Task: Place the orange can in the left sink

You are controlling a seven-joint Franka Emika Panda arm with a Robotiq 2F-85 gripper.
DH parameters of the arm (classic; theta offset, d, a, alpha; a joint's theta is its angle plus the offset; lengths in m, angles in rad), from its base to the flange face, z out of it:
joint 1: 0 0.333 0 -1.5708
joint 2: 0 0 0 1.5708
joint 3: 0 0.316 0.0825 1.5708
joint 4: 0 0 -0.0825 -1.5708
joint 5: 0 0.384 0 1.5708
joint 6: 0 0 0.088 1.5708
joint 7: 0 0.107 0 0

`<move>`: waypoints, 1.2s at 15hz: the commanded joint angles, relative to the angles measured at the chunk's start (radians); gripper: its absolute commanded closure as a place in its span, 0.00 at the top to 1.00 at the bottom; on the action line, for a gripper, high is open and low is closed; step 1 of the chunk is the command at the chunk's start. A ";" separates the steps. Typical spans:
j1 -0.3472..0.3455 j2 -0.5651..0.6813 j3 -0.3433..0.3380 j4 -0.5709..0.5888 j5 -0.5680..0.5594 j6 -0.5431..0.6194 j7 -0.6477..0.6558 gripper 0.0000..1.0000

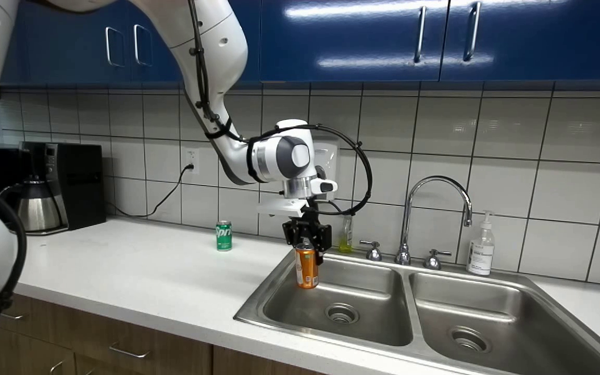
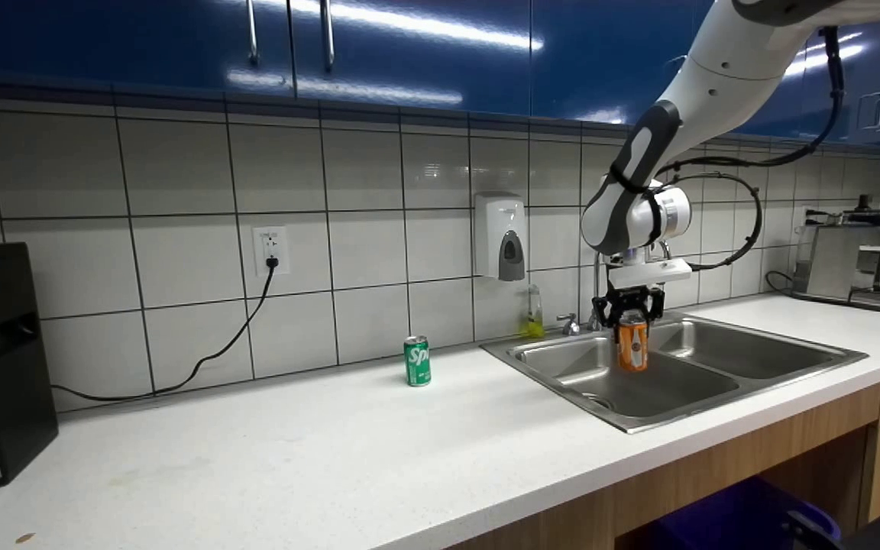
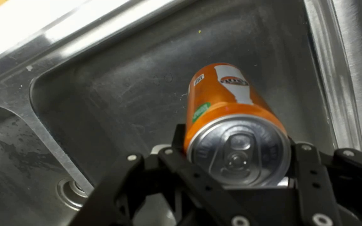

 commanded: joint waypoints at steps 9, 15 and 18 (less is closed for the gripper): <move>-0.038 0.149 0.013 0.104 0.023 0.041 0.000 0.38; -0.061 0.240 0.012 0.158 0.056 0.043 -0.002 0.38; -0.075 0.280 0.017 0.181 0.080 0.048 -0.007 0.38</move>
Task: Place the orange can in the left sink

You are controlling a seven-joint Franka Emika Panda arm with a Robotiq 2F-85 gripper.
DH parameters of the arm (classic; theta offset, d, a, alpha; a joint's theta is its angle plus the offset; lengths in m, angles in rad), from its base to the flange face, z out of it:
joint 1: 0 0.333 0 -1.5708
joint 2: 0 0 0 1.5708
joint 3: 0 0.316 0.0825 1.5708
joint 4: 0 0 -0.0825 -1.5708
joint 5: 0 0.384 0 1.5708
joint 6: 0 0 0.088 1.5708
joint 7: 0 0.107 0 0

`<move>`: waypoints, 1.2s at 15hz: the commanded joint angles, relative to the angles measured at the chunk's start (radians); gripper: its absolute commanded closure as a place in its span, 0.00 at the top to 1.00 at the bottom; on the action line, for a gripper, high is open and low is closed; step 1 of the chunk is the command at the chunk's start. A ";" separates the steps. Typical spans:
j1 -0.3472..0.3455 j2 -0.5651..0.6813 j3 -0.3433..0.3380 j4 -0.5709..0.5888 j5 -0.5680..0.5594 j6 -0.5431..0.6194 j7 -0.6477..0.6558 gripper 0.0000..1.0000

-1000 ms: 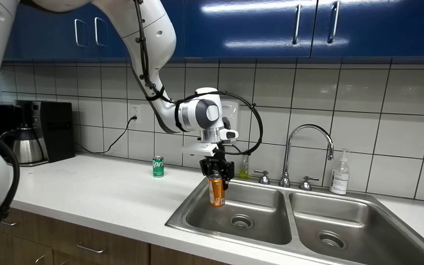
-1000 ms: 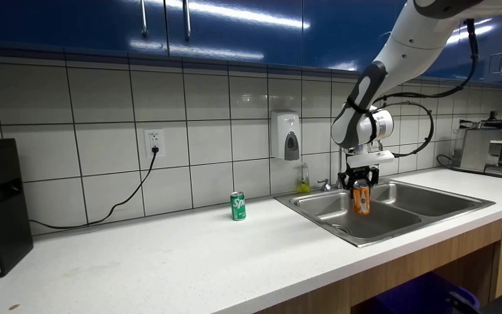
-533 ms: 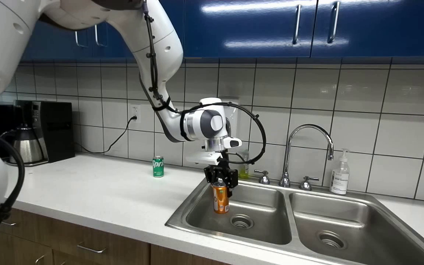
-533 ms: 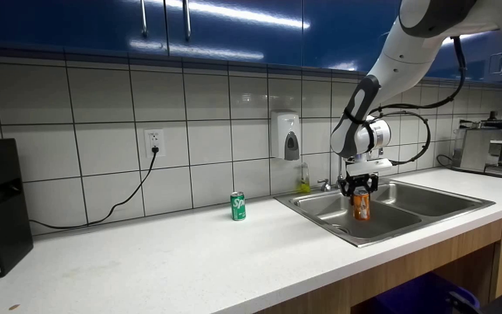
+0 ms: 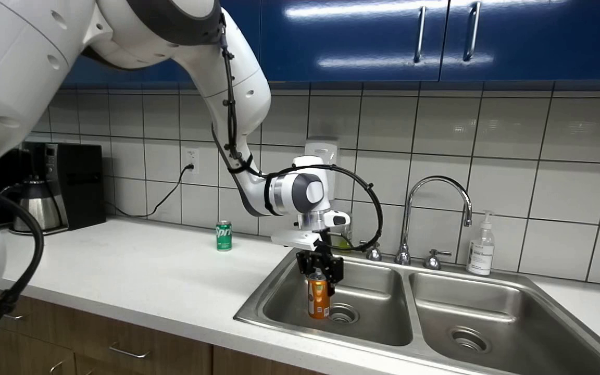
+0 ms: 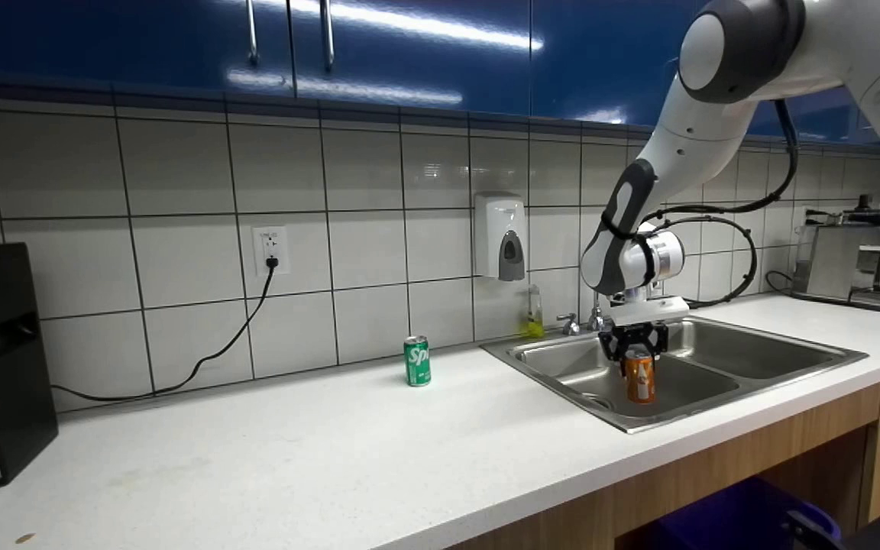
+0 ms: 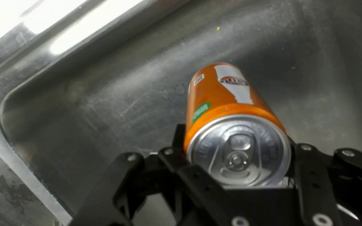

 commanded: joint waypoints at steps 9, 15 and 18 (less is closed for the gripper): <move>-0.042 0.145 0.027 0.130 0.081 0.029 -0.010 0.38; -0.043 0.219 0.032 0.212 0.100 0.034 -0.010 0.38; -0.045 0.257 0.033 0.251 0.104 0.032 -0.009 0.38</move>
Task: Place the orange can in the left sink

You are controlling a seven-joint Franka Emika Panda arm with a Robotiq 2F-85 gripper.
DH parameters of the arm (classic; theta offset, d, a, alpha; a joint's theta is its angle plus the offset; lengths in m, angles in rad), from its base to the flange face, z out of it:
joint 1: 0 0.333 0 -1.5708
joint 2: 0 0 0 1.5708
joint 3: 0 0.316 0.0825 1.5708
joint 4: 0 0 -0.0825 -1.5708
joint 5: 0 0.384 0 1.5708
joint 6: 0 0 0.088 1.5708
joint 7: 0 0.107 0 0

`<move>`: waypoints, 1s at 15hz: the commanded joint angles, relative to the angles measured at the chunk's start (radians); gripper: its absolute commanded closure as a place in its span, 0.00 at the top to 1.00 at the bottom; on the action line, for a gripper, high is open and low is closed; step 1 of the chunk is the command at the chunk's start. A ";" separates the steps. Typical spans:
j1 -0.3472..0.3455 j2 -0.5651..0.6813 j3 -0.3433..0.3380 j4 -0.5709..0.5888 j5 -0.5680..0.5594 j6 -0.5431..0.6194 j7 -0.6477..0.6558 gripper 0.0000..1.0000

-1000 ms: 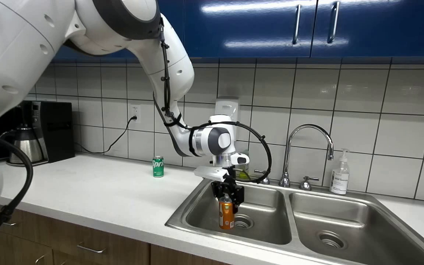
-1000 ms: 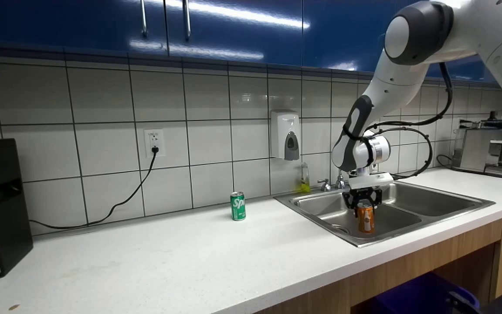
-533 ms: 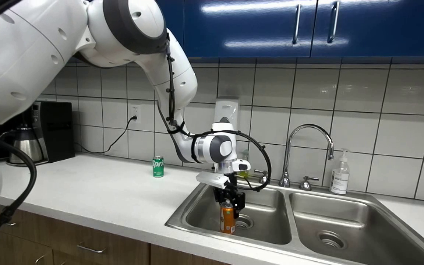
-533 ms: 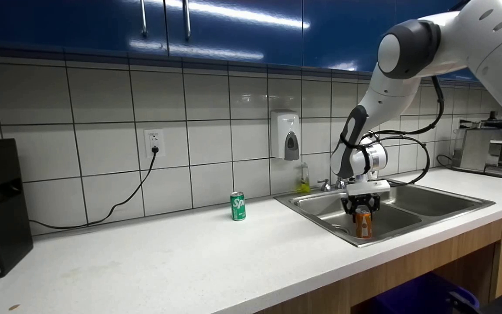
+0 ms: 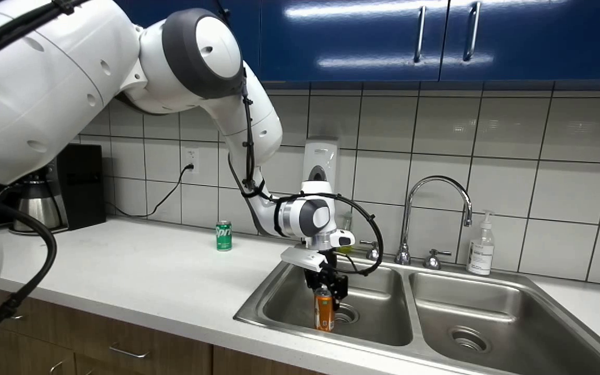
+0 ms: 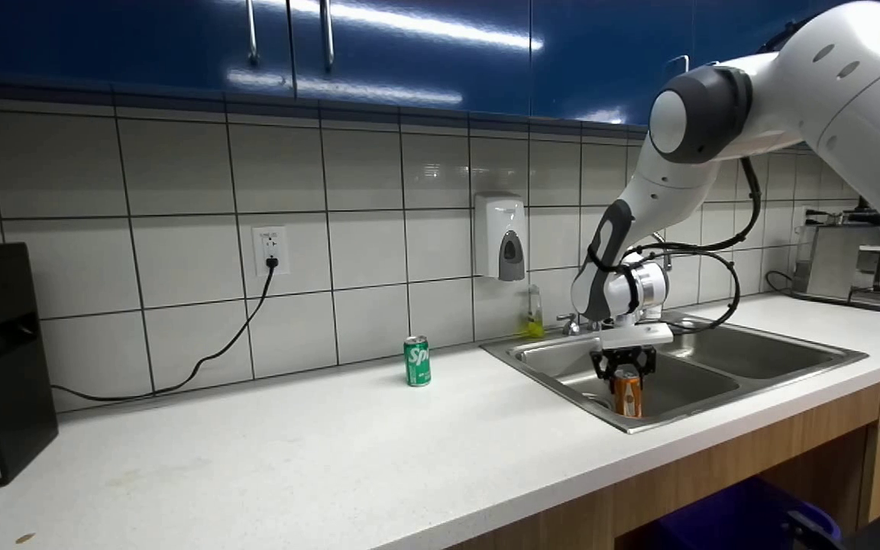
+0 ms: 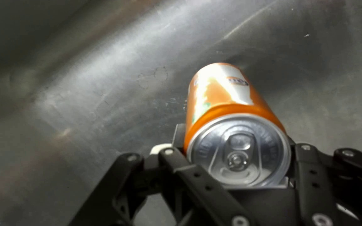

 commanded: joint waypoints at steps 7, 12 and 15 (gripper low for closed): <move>-0.035 0.113 0.021 0.128 0.030 -0.006 -0.008 0.38; -0.044 0.138 0.018 0.162 0.032 -0.013 -0.008 0.38; -0.050 0.147 0.015 0.174 0.031 -0.015 -0.008 0.38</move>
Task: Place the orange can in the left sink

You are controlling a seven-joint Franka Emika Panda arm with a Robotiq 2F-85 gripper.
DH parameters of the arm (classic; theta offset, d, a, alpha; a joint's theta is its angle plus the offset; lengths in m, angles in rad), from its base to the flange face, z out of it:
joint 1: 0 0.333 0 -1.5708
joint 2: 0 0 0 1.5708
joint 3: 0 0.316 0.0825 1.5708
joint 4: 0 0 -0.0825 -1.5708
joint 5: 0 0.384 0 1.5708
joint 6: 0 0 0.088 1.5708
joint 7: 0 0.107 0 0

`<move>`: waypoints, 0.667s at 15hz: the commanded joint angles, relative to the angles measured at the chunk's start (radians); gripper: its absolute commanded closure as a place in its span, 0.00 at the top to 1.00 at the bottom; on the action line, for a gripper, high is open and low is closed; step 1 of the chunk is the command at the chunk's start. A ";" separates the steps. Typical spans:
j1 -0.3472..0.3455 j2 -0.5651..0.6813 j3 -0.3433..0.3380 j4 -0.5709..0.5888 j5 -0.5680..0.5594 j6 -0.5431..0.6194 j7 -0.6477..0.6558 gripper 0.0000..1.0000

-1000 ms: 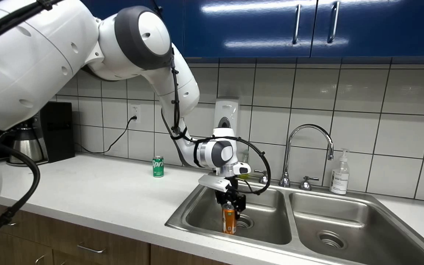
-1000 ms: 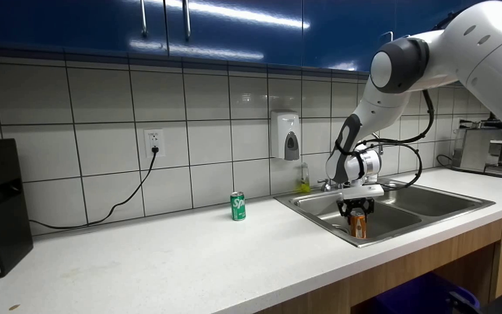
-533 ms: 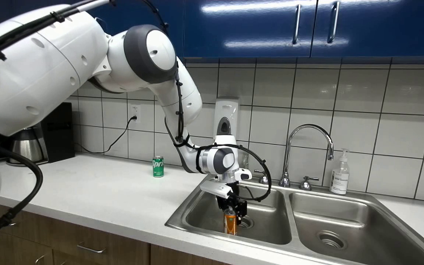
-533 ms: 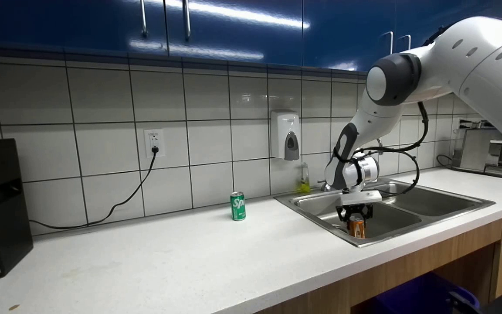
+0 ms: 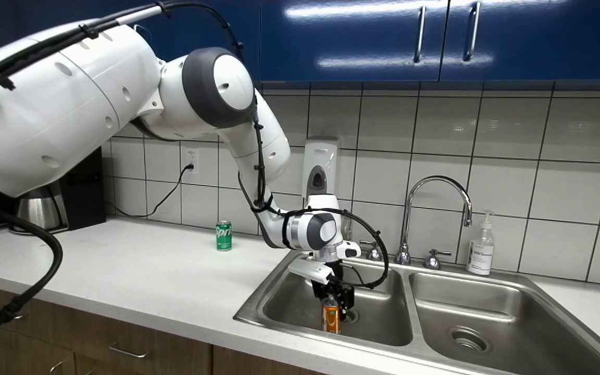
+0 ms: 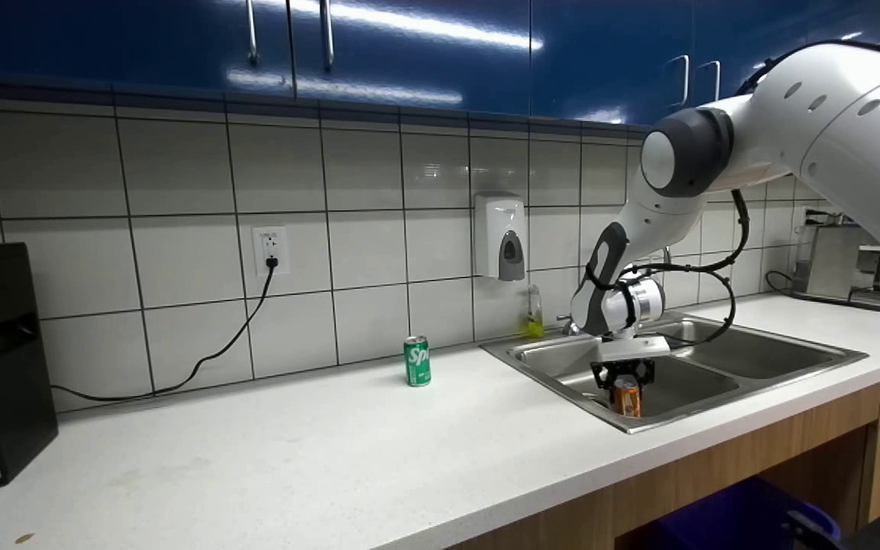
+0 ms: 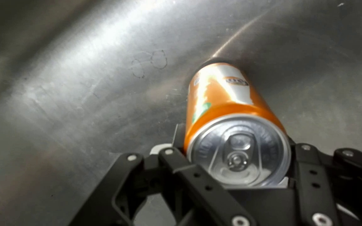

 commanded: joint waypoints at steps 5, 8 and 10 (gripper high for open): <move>-0.028 0.007 0.008 0.036 0.007 -0.025 -0.008 0.99; -0.022 -0.013 0.004 0.027 0.001 -0.024 -0.008 1.00; -0.018 -0.026 -0.001 0.026 -0.002 -0.025 -0.005 1.00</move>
